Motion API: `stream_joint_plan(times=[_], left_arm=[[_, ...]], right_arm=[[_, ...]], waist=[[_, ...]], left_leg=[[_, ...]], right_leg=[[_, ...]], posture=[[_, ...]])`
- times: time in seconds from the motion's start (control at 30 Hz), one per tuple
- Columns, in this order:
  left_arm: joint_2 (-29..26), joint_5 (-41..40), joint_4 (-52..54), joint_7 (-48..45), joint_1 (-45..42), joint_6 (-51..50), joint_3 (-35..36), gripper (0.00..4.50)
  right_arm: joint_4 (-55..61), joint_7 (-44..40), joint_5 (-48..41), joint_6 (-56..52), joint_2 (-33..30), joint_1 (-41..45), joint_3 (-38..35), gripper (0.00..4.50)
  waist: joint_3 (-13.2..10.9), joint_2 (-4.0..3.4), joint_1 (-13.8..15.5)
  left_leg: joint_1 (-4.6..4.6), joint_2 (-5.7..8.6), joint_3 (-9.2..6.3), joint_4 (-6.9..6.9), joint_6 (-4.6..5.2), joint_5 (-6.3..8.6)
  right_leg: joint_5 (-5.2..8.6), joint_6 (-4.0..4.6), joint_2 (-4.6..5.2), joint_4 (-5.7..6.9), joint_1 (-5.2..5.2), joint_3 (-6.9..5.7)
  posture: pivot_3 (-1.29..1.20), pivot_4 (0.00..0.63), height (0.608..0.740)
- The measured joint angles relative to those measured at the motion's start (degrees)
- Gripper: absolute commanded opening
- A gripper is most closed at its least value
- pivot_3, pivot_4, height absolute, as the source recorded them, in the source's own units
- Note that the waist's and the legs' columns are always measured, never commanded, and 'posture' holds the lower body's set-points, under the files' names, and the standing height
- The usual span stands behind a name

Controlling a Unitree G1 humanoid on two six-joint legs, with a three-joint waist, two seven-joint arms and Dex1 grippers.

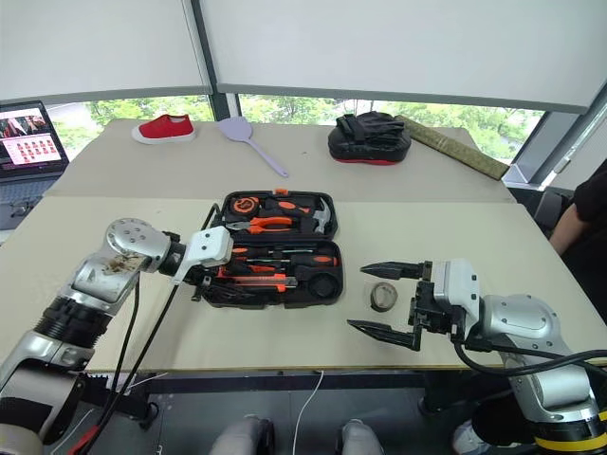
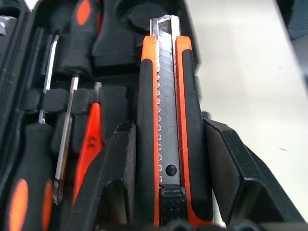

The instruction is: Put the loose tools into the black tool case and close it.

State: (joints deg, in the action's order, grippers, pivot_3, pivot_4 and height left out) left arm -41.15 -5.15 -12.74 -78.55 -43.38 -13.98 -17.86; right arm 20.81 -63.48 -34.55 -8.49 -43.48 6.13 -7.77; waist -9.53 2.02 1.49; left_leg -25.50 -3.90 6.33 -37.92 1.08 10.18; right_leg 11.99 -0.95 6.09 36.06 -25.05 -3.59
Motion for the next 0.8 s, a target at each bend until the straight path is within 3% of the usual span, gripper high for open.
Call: stream_joint_plan(times=[0.43,0.77,0.8], left_arm=[[1.48,5.99,-0.07,-0.42,-2.03,-2.63,-3.64,1.61],[4.48,5.69,0.07,1.51,-1.65,-3.70,-3.13,1.61],[4.54,5.67,-0.04,1.63,-1.55,-3.31,-3.06,2.11]], right_arm=[[0.82,2.55,-0.55,-0.71,1.16,0.01,-0.26,4.50],[1.12,3.12,-0.54,-0.77,1.29,0.01,-0.34,4.50],[1.13,3.40,-0.54,-0.80,1.32,0.01,-0.33,4.50]], waist=[[0.00,0.00,0.06],[0.00,0.00,0.30],[0.00,0.00,0.32]], left_leg=[[-0.02,0.01,-0.02,-0.06,0.01,0.00],[-0.02,0.01,-0.03,-0.09,0.01,0.00],[-0.02,0.01,-0.03,-0.09,0.01,0.00]], right_leg=[[0.00,-0.01,0.01,0.00,0.01,0.00],[0.00,-0.01,0.01,0.00,0.03,0.00],[0.00,-0.01,0.01,0.00,0.03,0.00]], posture=[[0.00,0.150,0.740],[0.00,0.150,0.740],[0.00,0.150,0.740]])
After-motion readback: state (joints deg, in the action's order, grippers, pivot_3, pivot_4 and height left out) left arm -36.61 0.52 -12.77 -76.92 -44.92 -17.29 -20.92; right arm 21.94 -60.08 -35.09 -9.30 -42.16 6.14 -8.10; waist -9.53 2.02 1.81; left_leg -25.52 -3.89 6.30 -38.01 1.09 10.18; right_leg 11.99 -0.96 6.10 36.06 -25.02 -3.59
